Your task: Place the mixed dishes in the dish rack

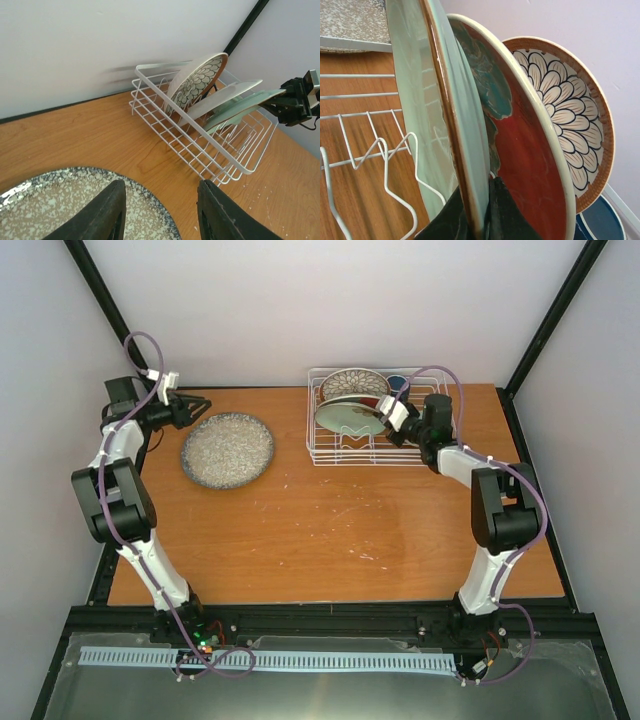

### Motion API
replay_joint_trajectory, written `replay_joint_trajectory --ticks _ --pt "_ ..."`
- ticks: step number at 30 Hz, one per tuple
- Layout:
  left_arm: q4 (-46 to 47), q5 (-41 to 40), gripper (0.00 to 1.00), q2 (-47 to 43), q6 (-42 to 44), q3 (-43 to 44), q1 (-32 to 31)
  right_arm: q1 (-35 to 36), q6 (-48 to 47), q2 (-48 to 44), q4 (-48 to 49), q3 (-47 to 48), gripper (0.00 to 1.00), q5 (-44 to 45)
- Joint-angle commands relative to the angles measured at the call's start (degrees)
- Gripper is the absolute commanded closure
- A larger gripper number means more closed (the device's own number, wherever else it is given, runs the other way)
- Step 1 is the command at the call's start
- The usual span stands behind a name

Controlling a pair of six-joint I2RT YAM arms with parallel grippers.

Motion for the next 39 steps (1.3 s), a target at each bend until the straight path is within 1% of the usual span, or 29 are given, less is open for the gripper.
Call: replay_joint_trajectory --ticks 1,5,11,15,18,21,23,24,26,29,32,35,39 --pt "-5.51 -2.17 0.6 2.14 3.81 3.34 0.17 0.04 0.86 -0.27 3.48 3.59 0.97 -3.15" --pt "-10.34 -4.35 0.59 3.49 6.3 5.48 0.13 0.13 0.66 0.24 2.04 3.39 0.97 -2.72" --pt "-14.0 -5.26 0.59 5.71 7.7 7.92 0.11 0.26 0.9 0.4 0.73 3.09 0.97 -2.49" --pt "-19.55 -7.26 0.55 8.99 9.22 11.68 0.14 0.21 1.05 -0.01 -0.5 3.1 0.97 -2.01" --pt "-25.34 -7.55 0.55 11.82 12.16 14.86 0.18 0.21 1.14 0.17 -0.67 2.91 0.97 -1.65" --pt "-27.25 -7.56 0.55 13.21 13.06 15.67 0.18 0.26 1.68 0.65 -1.27 3.61 0.97 -1.86" --pt "-27.85 -7.75 0.55 13.39 13.46 15.65 0.18 0.3 1.89 0.91 -1.65 3.78 0.93 -1.74" --pt "-28.13 -7.99 0.55 13.56 13.75 15.72 0.17 0.3 1.98 0.98 -1.72 3.81 0.89 -1.59" --pt "-28.58 -8.53 0.55 13.69 13.95 15.78 0.24 0.3 2.5 1.19 -1.48 3.86 0.78 -1.08" --pt "-29.78 -8.82 0.55 14.34 14.12 16.26 0.59 0.3 3.27 1.14 -1.4 4.07 0.76 -0.94" --pt "-30.96 -9.26 0.55 14.67 14.52 16.83 1.48 0.29 3.54 0.97 -1.22 4.0 0.7 -0.32" --pt "-31.81 -9.59 0.55 14.7 14.52 17.05 2.74 0.3 4.31 0.5 -0.9 3.93 0.68 -0.04" --pt "-32.81 -13.28 0.55 14.84 13.91 17.14 4.09 0.3 6.84 -0.44 0.01 3.9 0.66 -0.17"
